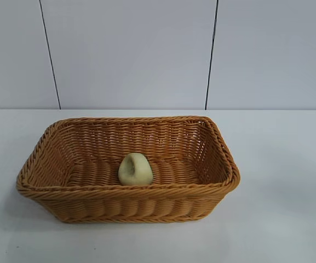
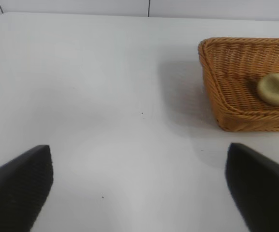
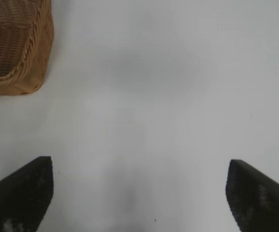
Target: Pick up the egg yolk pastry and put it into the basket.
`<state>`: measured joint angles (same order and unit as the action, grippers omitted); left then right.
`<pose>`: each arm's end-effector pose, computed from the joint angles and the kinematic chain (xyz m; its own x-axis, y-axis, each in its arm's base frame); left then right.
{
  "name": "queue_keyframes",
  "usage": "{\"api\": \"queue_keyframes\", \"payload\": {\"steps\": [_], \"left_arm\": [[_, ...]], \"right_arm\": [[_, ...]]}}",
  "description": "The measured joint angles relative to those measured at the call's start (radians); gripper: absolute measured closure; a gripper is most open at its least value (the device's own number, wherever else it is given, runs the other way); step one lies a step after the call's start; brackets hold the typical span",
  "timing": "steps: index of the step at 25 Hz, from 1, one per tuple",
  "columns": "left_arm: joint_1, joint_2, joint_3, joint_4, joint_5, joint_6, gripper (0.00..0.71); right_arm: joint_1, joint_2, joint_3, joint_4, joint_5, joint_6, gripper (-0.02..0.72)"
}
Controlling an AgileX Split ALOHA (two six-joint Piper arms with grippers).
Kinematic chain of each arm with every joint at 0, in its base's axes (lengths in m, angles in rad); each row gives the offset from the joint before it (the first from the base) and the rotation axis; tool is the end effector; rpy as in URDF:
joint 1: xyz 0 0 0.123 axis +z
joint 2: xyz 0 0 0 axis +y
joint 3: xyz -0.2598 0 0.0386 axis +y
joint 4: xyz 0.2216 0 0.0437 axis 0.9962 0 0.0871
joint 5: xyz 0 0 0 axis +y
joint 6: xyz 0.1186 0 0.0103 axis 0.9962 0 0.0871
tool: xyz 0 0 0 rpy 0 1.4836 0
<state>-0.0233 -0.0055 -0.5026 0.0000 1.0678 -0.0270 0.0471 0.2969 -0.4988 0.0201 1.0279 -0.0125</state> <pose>0.0183 -0.0004 0.2519 -0.4555 -0.0164 -0.8901 0.0110 0.9997 -0.0240 0.0590 0.0048 0.2430 -0.6725 -0.0338 -0.7394 -0.0612 0.9981 0.0100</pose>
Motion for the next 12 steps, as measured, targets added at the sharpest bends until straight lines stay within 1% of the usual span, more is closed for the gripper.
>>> {"api": "queue_keyframes", "payload": {"steps": [6,10,12], "left_arm": [[0.0,0.0,0.0,0.0,0.0,0.0,0.014],[0.0,0.0,0.0,0.0,0.0,0.0,0.014],[0.0,0.0,0.0,0.0,0.0,0.0,0.014]], "right_arm": [[-0.005,-0.079,0.0,0.0,0.001,-0.002,0.008],[-0.062,-0.106,0.0,0.0,0.001,-0.002,0.008],[-0.069,-0.132,0.0,0.0,0.0,-0.002,0.008]]}}
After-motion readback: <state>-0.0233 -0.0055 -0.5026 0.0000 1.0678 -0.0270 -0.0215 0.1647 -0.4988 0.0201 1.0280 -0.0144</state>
